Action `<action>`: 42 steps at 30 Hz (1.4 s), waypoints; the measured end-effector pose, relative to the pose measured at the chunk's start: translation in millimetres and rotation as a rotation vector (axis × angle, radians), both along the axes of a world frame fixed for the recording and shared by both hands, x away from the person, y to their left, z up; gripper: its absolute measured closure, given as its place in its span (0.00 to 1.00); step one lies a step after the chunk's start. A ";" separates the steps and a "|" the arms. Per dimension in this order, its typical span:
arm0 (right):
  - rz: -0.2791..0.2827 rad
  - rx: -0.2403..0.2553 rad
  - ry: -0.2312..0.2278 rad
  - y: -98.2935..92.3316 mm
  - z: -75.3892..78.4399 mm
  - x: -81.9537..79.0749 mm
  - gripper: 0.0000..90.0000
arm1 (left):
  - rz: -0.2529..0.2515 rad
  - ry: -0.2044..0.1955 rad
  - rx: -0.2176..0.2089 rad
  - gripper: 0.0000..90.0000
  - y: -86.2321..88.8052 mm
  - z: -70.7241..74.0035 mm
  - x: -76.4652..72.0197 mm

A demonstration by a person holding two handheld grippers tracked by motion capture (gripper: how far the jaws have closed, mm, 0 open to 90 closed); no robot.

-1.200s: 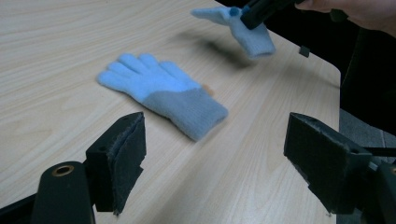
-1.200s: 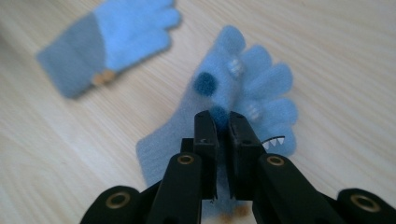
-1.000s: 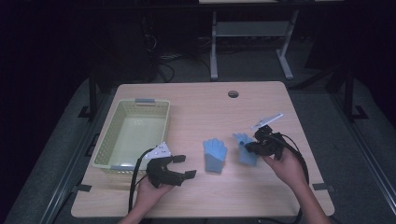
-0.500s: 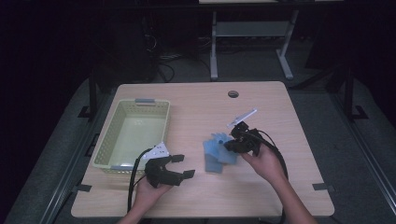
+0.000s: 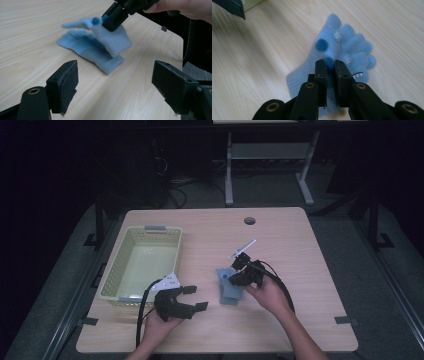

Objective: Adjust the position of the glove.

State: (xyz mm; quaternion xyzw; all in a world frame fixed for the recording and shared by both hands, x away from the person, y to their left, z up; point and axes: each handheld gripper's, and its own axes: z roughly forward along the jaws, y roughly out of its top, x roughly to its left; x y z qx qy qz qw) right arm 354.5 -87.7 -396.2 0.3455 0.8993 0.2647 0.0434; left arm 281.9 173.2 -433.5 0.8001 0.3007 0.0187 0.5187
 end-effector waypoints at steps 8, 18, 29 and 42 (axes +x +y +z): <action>-0.007 -0.006 0.028 5.4 -10.7 4.1 0.90 | 0.002 0.009 -0.004 0.23 -0.3 -0.8 -0.1; -0.025 -0.014 0.045 7.6 -23.9 5.9 0.76 | 0.003 0.017 -0.001 0.25 -0.9 -1.6 0.0; -0.027 0.038 0.061 5.4 -32.1 3.7 0.90 | 0.010 0.083 -0.006 0.37 -6.9 -4.0 3.0; -0.101 0.129 0.072 -15.3 -34.1 -1.2 0.69 | 0.025 0.198 0.007 0.41 -18.6 -10.0 14.6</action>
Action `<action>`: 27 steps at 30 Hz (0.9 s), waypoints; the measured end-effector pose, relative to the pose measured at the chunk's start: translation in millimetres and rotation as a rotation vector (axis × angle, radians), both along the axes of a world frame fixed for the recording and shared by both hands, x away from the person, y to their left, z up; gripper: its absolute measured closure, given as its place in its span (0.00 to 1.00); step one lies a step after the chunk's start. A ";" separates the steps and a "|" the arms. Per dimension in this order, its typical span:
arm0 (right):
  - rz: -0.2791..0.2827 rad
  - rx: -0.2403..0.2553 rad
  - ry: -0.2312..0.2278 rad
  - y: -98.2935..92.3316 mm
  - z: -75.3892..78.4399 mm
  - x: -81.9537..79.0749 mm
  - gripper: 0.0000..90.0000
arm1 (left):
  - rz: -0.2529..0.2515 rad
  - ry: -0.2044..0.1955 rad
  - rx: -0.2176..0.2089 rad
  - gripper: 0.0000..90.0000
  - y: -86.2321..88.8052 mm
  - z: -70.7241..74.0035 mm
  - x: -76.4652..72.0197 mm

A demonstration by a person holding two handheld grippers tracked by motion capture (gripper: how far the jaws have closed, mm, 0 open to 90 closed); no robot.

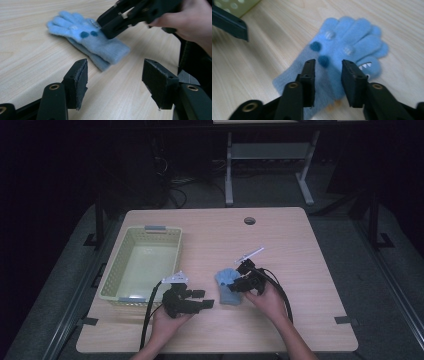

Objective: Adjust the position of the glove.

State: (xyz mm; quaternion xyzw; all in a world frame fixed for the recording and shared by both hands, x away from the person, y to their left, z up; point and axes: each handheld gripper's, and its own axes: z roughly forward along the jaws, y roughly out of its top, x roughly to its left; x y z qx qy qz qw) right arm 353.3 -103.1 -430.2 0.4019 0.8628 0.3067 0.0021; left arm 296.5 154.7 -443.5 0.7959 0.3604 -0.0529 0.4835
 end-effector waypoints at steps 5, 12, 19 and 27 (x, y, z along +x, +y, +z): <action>-0.056 0.083 0.029 -14.1 2.6 -7.7 0.59 | 0.038 0.060 -0.014 0.42 -5.8 -2.2 8.1; -0.092 0.127 0.034 -24.6 -2.3 -10.3 0.53 | 0.056 0.138 0.002 0.38 -21.5 -8.4 25.8; -0.138 0.158 0.069 -31.3 -13.1 -10.6 0.49 | 0.099 0.210 -0.009 0.38 -31.8 -15.3 35.3; -0.197 0.199 0.110 -35.3 -23.9 -13.5 0.51 | 0.112 0.252 -0.014 0.41 -40.5 -20.0 44.0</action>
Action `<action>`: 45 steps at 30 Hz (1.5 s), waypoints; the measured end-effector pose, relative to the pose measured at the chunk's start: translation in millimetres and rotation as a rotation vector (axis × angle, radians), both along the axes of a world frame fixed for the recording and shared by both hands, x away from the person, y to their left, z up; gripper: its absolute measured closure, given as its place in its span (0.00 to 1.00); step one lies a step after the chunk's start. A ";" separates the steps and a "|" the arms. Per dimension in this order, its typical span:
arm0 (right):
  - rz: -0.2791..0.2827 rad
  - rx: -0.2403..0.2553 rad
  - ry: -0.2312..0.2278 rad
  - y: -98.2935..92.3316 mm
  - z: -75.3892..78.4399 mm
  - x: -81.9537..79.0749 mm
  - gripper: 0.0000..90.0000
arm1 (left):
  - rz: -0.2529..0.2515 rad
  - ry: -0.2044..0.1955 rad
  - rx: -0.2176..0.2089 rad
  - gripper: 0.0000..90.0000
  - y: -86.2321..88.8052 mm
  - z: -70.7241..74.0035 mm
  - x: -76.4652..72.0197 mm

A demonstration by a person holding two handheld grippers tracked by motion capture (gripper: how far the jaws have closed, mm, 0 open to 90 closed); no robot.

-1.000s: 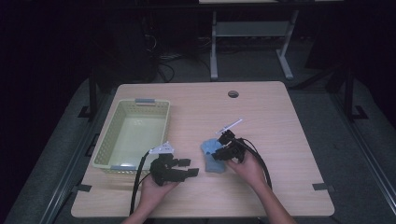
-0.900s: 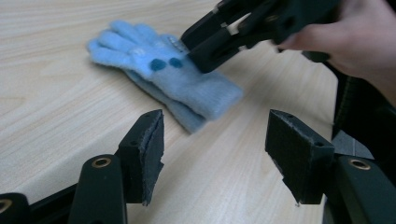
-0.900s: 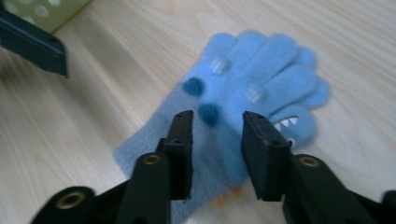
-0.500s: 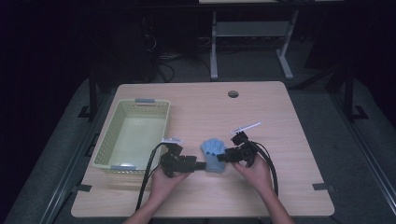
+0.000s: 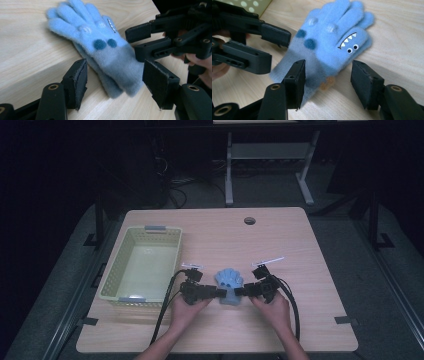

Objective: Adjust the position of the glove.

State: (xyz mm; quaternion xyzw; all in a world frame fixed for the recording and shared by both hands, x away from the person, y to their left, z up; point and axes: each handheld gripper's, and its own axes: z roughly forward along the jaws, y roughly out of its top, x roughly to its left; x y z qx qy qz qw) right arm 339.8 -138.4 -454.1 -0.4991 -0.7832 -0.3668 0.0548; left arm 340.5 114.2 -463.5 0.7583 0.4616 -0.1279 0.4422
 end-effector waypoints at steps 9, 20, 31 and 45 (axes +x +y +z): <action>-0.027 0.059 0.032 -5.3 -0.1 -2.4 0.56 | 0.016 -0.005 -0.006 0.50 -5.6 -3.4 1.9; -0.035 0.079 0.051 -2.1 -12.0 -1.9 0.56 | 0.025 0.032 0.006 0.54 -8.2 -9.8 2.5; -0.058 0.082 0.043 5.8 -13.1 -7.8 0.63 | 0.011 0.066 -0.025 0.69 -7.1 -15.0 3.4; -0.047 0.130 0.049 11.8 -15.9 -3.1 0.85 | 0.012 0.114 -0.090 0.80 -4.3 -20.4 9.7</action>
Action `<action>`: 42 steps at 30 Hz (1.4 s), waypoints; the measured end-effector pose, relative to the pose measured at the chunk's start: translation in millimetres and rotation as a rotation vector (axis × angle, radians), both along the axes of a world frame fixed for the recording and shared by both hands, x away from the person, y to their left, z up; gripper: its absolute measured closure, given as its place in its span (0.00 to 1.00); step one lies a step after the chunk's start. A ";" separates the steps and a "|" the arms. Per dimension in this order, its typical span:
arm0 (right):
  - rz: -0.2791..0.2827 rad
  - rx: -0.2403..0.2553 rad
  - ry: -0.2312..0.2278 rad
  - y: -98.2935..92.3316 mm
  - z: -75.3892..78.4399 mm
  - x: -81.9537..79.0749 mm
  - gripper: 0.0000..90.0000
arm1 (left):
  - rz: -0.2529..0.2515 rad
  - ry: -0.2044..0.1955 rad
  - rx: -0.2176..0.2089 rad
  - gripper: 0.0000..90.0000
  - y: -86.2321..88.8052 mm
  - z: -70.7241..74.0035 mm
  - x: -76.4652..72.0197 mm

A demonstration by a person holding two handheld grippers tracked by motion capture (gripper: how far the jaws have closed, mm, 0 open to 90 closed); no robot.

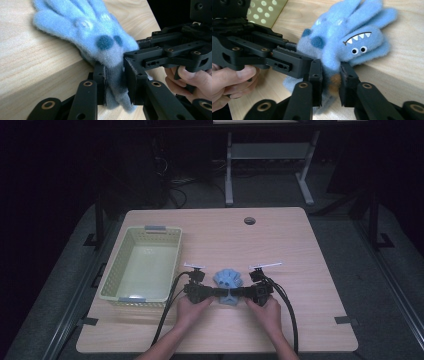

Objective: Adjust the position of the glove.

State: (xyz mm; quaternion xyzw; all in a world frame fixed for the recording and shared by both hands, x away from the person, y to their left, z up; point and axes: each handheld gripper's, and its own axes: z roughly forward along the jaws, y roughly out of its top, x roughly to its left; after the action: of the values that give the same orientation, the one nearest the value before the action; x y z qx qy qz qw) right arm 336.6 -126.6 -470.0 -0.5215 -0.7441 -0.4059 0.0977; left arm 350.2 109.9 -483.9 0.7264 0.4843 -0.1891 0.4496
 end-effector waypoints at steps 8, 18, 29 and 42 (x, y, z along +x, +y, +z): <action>0.010 0.017 -0.002 -2.2 1.6 0.8 0.89 | -0.010 0.001 -0.012 0.83 0.6 1.6 2.4; 0.015 0.013 -0.014 -2.1 11.1 -3.1 0.89 | -0.027 -0.033 -0.010 0.83 0.2 12.9 0.0; 0.035 0.015 -0.078 3.6 38.3 -5.7 0.89 | -0.036 -0.096 -0.029 0.83 10.1 39.0 -3.5; 0.056 0.051 -0.116 16.5 60.4 -1.8 0.89 | -0.023 -0.124 -0.066 0.83 29.1 59.8 -2.5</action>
State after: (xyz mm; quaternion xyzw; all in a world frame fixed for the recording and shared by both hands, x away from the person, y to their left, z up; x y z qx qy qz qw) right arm 334.9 -110.1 -409.7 -0.4737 -0.7522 -0.4512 0.0791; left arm 347.7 138.9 -424.1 0.7269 0.4406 -0.1649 0.5003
